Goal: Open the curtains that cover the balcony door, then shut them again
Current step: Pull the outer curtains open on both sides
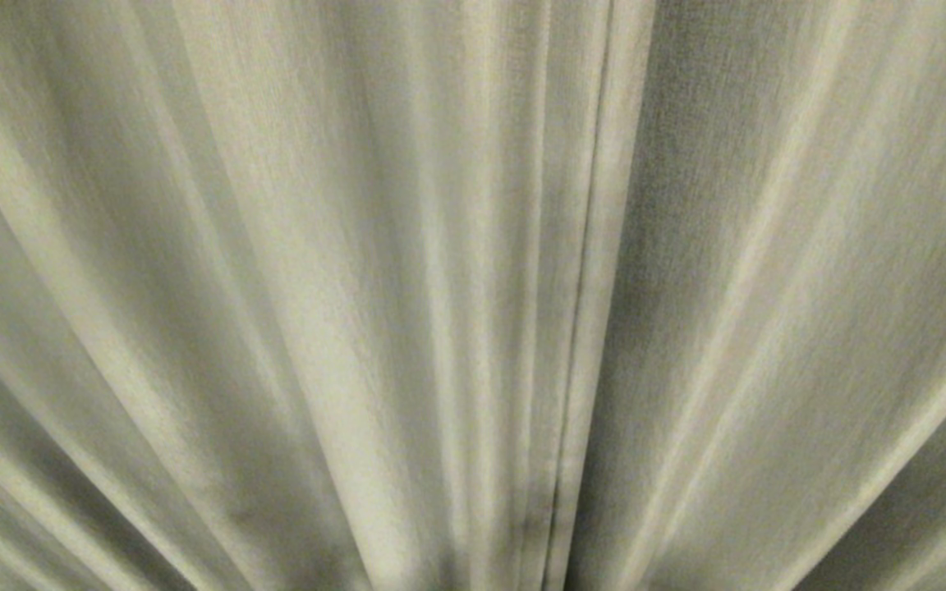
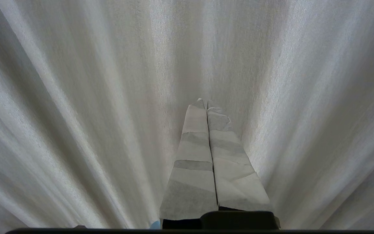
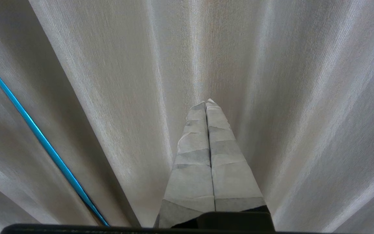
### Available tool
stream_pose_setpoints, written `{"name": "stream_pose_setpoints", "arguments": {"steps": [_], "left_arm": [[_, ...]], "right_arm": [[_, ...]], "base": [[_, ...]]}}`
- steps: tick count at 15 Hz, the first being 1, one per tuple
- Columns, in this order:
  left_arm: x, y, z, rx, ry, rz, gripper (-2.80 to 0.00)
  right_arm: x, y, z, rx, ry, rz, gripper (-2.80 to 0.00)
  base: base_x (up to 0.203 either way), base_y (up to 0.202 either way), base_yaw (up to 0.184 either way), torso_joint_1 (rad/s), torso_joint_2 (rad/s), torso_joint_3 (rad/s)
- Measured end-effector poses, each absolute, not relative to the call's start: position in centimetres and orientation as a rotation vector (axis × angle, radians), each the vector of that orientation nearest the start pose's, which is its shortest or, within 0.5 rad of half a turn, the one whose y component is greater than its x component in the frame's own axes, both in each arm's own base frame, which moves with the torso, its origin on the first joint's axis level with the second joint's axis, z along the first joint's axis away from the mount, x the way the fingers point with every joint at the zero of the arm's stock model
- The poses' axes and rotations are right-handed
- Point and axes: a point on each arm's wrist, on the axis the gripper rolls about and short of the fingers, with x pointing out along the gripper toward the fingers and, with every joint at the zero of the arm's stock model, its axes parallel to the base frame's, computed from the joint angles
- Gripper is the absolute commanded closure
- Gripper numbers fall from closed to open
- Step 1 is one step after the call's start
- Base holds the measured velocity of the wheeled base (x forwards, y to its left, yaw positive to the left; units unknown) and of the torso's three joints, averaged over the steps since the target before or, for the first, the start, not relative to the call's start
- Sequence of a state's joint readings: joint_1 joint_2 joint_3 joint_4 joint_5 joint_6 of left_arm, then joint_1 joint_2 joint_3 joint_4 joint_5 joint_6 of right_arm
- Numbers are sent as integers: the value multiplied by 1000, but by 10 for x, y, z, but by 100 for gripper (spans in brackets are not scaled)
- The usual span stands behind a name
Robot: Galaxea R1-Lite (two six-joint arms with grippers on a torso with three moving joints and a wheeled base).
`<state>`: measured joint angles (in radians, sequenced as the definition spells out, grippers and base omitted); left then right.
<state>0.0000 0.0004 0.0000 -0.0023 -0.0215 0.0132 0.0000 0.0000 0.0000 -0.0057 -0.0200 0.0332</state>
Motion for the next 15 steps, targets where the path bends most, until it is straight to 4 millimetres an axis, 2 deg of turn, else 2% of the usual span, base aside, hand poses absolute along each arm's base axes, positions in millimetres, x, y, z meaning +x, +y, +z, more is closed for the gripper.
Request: {"name": "stream_pose_setpoints", "arguments": {"steps": [15], "left_arm": [[-23,0,76,13,-2,-21,0]], "right_arm": [[-23,0,76,34,-6,-19,0]], "base": [[0,0,0,0,0,0]]}}
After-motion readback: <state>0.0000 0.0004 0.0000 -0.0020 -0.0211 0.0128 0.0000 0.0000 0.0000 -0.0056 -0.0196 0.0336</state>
